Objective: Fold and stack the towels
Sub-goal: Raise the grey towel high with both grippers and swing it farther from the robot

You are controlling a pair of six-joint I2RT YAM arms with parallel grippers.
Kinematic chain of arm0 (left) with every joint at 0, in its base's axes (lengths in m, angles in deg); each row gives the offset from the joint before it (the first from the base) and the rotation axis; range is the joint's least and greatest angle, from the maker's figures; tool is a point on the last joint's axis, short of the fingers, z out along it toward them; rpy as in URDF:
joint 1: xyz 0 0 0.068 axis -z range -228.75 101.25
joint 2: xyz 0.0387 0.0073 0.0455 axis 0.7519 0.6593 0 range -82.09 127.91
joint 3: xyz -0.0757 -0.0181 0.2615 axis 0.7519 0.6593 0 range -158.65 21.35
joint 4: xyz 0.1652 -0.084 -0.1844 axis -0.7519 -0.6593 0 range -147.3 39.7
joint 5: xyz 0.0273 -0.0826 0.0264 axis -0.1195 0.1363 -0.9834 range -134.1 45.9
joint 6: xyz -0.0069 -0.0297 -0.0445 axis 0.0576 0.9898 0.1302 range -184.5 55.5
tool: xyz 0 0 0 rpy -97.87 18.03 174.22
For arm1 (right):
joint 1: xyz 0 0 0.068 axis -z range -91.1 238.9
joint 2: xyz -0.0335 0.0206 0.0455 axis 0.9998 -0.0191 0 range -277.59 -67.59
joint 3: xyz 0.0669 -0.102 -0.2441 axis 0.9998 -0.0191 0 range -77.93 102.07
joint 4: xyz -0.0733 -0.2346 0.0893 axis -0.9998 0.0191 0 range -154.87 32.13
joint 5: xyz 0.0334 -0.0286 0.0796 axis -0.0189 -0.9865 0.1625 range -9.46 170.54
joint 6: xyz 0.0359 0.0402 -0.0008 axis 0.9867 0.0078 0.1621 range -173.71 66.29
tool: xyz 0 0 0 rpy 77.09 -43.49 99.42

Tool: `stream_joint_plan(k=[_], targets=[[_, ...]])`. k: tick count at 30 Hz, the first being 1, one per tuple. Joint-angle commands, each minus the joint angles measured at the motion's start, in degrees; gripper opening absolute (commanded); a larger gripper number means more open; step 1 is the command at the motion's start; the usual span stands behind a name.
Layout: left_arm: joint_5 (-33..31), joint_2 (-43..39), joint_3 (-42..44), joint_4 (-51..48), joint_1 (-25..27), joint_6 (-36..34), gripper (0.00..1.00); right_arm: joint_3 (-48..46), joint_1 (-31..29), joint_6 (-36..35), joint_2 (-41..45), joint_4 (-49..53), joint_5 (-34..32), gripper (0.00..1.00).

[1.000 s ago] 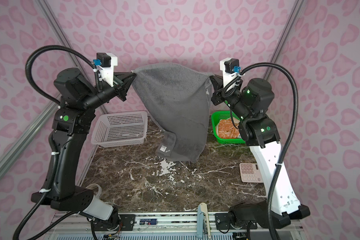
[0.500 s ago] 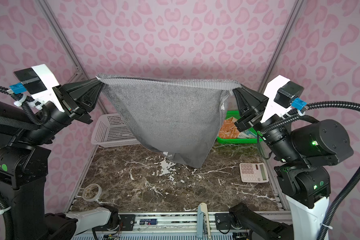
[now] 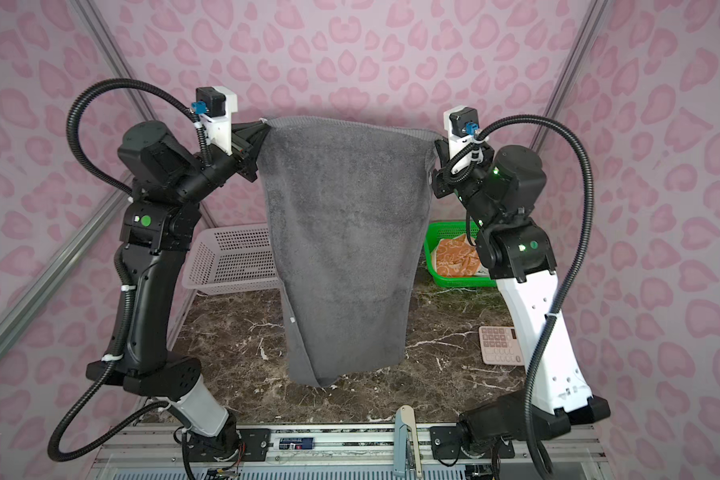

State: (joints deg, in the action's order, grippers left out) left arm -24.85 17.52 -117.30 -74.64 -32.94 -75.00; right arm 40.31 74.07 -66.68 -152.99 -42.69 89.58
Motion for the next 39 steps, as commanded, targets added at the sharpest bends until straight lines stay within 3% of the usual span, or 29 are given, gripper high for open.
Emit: stream_joint_plan(k=[1,7,17,26,33,39], targets=[[-2.63,2.35,-1.7,1.88,-0.17,-0.95,0.03,1.88,1.5,2.36,-3.03,-2.66,0.39,0.0],[0.31,-0.7,-0.52,0.2,-0.13,-0.58,0.03,4.5,1.73,4.64,-3.12,-1.42,5.68,0.0],[10.0,-19.55,11.13,3.14,0.67,3.18,0.03,-0.67,1.21,11.62,14.68,-4.3,18.72,0.0],[7.68,-28.39,11.53,3.67,0.82,3.65,0.03,-0.72,1.26,14.5,24.18,-6.0,20.22,0.0],[3.45,-26.03,10.85,6.71,0.82,2.06,0.03,0.52,1.28,10.64,21.26,-6.2,14.92,0.0],[-2.9,-12.48,3.67,6.5,-0.15,-1.59,0.03,6.0,1.78,3.95,7.81,-3.62,8.16,0.0]])
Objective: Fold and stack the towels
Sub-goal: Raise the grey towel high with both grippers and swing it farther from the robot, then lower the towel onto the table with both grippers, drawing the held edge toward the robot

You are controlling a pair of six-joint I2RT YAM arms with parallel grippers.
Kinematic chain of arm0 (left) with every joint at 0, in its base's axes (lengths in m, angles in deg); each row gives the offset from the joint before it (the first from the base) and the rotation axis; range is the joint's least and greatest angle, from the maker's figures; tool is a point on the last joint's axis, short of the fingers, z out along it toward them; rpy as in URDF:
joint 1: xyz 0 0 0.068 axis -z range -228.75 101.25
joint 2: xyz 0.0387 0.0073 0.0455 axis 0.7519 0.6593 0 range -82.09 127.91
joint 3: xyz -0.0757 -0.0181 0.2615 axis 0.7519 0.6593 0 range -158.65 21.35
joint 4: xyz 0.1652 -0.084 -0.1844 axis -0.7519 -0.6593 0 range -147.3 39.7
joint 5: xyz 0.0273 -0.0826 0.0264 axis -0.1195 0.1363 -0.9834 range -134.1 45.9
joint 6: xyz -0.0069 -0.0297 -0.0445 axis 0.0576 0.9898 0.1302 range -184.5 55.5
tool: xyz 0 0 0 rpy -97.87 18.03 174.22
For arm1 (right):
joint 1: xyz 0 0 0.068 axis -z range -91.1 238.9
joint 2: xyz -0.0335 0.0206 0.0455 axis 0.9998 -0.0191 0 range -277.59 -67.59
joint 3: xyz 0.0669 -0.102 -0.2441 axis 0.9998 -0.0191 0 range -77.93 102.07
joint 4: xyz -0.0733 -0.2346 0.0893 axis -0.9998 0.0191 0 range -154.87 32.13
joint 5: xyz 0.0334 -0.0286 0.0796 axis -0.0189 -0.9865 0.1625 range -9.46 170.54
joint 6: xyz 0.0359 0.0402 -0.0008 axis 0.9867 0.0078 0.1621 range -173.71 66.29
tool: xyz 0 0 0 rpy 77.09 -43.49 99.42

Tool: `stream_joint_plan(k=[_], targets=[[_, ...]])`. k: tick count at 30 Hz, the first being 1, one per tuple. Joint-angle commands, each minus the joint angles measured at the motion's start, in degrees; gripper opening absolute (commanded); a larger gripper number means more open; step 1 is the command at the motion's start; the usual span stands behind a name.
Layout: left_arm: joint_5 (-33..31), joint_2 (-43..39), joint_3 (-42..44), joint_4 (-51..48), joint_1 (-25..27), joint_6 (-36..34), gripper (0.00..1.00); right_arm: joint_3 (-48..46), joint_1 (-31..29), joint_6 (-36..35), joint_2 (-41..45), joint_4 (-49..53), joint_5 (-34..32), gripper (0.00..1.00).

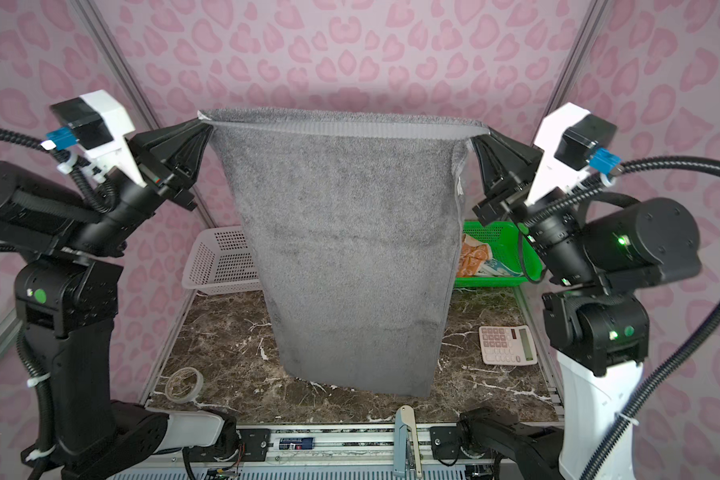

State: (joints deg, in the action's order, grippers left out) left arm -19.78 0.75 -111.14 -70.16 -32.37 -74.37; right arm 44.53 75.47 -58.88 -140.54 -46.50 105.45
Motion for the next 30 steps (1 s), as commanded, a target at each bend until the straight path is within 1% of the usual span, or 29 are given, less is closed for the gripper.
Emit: stream_joint_plan(k=[1,4,6,8,11,14,18,22,24,30], targets=[[-8.12,7.79,-4.53,1.82,-1.24,-2.19,0.03,3.24,0.75,-4.37,-7.85,0.43,-8.33,0.0],[-8.9,17.42,-10.74,1.27,-2.41,-2.08,0.03,8.45,2.66,-4.53,-17.68,1.12,-8.78,0.0],[-9.12,22.32,-12.59,2.54,-3.4,-1.42,0.03,11.87,3.72,-3.97,-23.57,1.4,-8.66,0.0],[-8.64,26.2,-12.61,4.53,-4.67,-0.18,0.03,14.1,4.63,-2.98,-28.93,0.84,-7.52,0.0],[-7.61,30.24,-12.5,5.12,-6.37,1.09,0.03,16.05,5.2,-2.21,-34.49,1.04,-5.47,0.0],[-7.17,32.5,-9.95,4.18,-6.8,-0.06,0.03,13.69,5.21,-2.54,-36.82,1.61,-4.32,0.0],[-5.9,32.05,-1.86,4.62,-6.76,-1.46,0.03,3.35,5.3,-3.22,-35.66,-1.88,-3.82,0.0],[-3.4,30.13,8.33,4.8,-6.77,-1.72,0.03,-11.07,5.34,-4.76,-31.9,-7.41,-2.35,0.0],[-2.32,28.62,13.53,4.81,-6.58,-1.86,0.03,-17.8,5.41,-5.64,-29.93,-9.77,-1.56,0.0],[-3.23,21.45,31.87,5.37,-4.88,-2.61,0.03,-37.91,5.21,-10.39,-22.61,-13.53,1.5,0.0]])
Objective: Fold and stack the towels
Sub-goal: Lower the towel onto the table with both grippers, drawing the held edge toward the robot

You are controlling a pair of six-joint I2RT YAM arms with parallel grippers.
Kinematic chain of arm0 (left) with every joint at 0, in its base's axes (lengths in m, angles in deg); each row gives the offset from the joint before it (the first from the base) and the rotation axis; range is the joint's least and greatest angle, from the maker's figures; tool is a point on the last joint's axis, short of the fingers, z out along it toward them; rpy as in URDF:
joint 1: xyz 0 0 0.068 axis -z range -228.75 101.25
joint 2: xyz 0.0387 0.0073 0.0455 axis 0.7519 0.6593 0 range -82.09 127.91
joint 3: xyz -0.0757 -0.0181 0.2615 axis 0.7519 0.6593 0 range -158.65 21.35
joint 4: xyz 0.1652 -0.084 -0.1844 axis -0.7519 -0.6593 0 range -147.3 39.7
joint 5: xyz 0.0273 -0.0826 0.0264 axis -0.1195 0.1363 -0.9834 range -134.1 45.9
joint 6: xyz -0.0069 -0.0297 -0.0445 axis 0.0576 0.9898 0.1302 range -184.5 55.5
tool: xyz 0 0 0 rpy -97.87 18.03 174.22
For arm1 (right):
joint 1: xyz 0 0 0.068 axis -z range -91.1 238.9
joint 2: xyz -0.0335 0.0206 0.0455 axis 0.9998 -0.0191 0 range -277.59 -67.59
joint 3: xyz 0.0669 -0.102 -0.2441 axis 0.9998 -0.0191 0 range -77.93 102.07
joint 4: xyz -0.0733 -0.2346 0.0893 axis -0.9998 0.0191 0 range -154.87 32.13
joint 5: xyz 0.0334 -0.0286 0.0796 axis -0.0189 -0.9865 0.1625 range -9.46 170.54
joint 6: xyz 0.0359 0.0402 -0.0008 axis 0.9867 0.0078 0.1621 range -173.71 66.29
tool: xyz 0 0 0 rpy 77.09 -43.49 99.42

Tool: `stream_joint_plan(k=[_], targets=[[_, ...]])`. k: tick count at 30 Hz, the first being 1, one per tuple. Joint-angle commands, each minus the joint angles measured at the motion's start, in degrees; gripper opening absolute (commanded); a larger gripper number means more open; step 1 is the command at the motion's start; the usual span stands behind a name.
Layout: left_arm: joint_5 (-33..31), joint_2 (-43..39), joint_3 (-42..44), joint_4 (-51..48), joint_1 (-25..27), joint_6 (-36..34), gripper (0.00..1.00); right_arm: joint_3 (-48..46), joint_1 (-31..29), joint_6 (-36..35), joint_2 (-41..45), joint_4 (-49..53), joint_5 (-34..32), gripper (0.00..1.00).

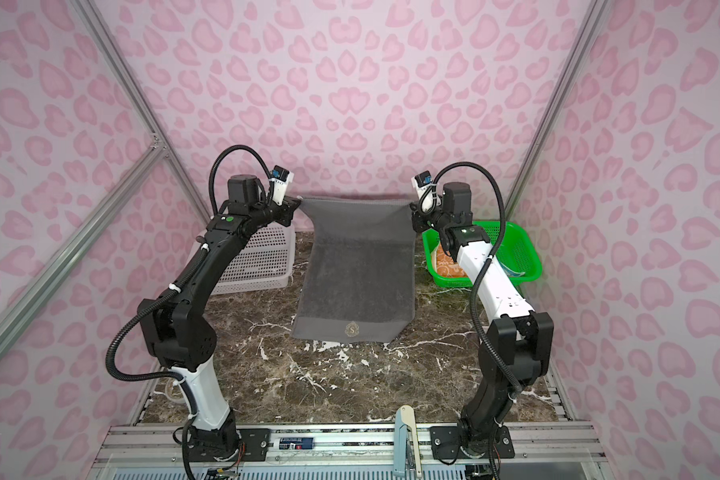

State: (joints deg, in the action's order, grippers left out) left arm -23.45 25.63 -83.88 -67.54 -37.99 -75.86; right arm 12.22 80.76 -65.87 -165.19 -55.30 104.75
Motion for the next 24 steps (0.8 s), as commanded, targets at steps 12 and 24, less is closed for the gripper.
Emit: stream_joint_plan(k=[12,24], targets=[[-3.41,-14.2,28.63,-0.17,2.98,1.99,0.03,-36.26,-1.74,-10.16,18.03,-7.41,6.02,0.0],[-2.62,-19.08,38.72,-5.5,5.95,4.31,0.03,-47.07,-6.15,-17.2,24.73,-2.89,4.64,0.0]])
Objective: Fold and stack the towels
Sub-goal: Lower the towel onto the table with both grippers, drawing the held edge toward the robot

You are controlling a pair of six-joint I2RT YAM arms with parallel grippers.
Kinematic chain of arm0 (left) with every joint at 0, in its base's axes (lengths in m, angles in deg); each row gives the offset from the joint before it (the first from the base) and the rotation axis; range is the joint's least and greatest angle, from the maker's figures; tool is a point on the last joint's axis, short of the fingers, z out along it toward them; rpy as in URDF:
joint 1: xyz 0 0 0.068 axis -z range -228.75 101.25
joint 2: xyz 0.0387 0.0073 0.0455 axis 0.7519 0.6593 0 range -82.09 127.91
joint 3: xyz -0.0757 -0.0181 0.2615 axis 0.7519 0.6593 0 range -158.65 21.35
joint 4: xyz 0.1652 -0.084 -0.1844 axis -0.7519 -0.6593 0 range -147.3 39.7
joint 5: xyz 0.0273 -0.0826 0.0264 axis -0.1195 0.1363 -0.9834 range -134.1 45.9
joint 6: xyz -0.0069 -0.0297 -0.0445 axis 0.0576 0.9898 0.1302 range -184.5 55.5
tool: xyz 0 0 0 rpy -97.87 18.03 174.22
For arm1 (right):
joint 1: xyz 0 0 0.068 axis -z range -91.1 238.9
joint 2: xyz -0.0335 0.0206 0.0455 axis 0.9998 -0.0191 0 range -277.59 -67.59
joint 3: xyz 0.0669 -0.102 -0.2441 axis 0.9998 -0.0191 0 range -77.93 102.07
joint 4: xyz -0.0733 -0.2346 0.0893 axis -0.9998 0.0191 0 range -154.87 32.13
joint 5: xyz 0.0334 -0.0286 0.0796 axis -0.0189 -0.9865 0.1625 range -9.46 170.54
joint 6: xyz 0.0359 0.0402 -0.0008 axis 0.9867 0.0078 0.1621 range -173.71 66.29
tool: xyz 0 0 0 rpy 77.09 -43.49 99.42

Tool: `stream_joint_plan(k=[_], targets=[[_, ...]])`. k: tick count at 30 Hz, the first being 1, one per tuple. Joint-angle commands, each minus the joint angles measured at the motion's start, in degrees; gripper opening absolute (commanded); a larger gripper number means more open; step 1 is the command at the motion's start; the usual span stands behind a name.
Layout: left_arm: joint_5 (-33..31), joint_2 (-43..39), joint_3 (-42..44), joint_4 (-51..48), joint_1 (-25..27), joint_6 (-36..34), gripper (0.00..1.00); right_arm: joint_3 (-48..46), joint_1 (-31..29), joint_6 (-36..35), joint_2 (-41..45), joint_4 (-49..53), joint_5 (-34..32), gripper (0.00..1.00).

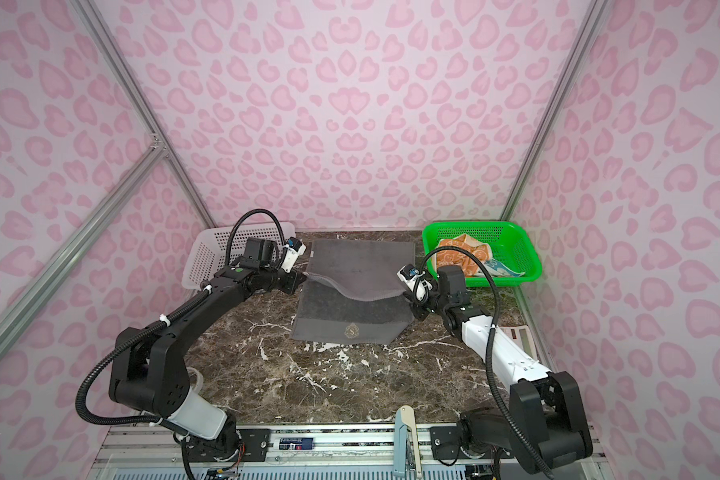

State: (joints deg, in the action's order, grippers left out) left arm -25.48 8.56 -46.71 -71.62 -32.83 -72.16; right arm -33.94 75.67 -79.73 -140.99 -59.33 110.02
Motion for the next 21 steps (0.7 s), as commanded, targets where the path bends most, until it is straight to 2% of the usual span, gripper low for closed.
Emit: stream_joint_plan(k=[1,4,11,21], targets=[[-1.27,-2.59,2.09,-1.76,1.24,0.72,0.03,-0.79,-1.81,-4.47,0.72,2.8,-1.53,0.0],[-2.21,-5.21,3.16,-3.45,2.24,1.23,0.03,0.73,-3.72,-7.04,1.61,7.86,-4.93,0.0],[-5.28,-11.18,4.8,-5.86,3.59,1.24,0.03,0.71,-4.4,-10.05,4.86,13.09,-5.5,0.0],[-6.35,-11.1,11.95,-7.15,6.13,7.96,0.03,-4.12,-9.94,-13.93,3.92,19.6,-11.89,0.0]])
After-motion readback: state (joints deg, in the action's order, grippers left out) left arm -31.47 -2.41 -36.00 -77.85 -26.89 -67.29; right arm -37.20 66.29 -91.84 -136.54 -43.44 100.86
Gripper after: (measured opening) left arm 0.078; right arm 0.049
